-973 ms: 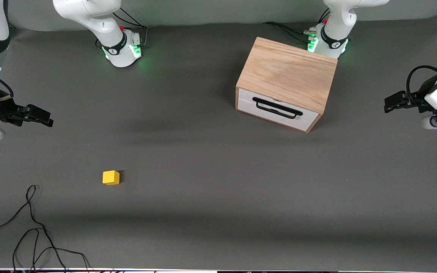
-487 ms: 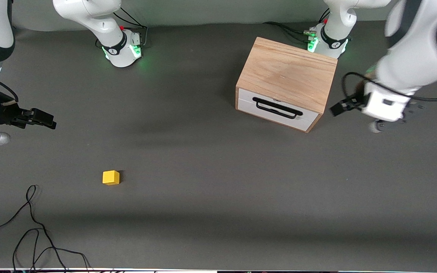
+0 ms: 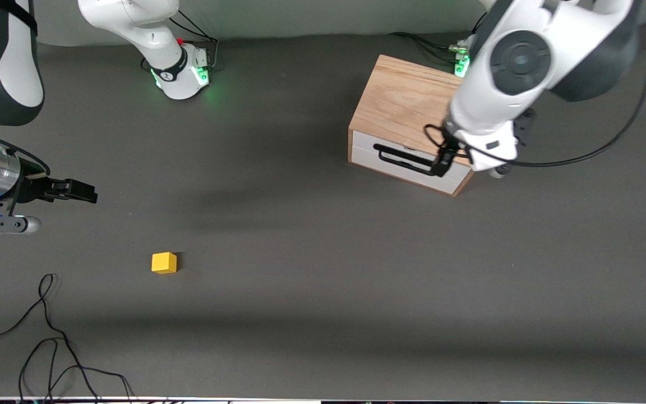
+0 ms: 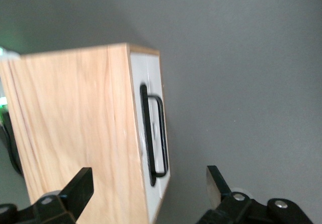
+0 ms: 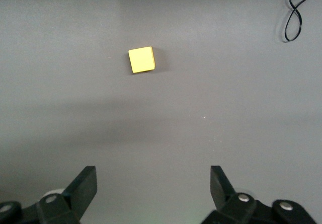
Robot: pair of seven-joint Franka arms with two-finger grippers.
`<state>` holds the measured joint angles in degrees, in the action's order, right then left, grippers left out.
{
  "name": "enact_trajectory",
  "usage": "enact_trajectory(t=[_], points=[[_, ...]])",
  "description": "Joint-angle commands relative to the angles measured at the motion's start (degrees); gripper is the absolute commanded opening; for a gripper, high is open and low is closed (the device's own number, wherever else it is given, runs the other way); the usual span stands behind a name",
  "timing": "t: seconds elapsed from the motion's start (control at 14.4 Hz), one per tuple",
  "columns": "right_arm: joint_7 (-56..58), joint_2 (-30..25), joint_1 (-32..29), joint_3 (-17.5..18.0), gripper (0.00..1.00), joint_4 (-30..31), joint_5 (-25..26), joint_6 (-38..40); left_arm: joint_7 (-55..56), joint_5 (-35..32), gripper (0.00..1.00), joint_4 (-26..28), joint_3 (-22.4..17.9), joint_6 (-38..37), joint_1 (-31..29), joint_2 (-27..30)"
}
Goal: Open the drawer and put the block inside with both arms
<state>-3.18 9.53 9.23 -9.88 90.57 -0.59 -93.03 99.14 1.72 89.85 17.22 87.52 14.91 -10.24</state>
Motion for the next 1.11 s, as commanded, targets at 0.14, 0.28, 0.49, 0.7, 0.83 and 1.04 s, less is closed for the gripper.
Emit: enact_trajectory(t=[0.14, 0.28, 0.49, 0.7, 0.83, 1.04], points=[[0.8, 0.6, 0.4, -0.2, 1.00, -1.0, 0.2, -5.2, 6.7, 0.2, 1.00, -2.8, 0.0, -0.7, 2.5, -4.4], [0.8, 1.1, 0.4, -0.5, 1.00, -1.0, -2.7, -6.0, 6.5, 0.2, 1.00, -0.6, -0.1, -0.4, 1.9, -5.7], [0.9, 1.0, 0.4, -0.7, 1.00, -0.8, -2.9, -6.0, 6.5, -0.3, 1.00, 4.7, -0.3, 5.2, 1.7, -7.6], [1.9, 0.8, 0.4, -0.8, 1.00, 0.2, -2.9, -6.1, 7.2, -0.6, 1.00, 8.5, -0.4, 12.0, 1.7, -9.2], [2.0, 1.0, 0.4, -0.8, 1.00, 0.3, -2.9, -6.9, 7.6, -1.5, 1.00, 8.5, -0.4, 13.9, 2.2, -12.2], [2.1, 1.0, 0.4, -0.8, 1.00, 0.4, -2.9, -6.9, 8.9, -2.3, 1.00, 8.6, -0.4, 15.1, 2.6, -15.1]])
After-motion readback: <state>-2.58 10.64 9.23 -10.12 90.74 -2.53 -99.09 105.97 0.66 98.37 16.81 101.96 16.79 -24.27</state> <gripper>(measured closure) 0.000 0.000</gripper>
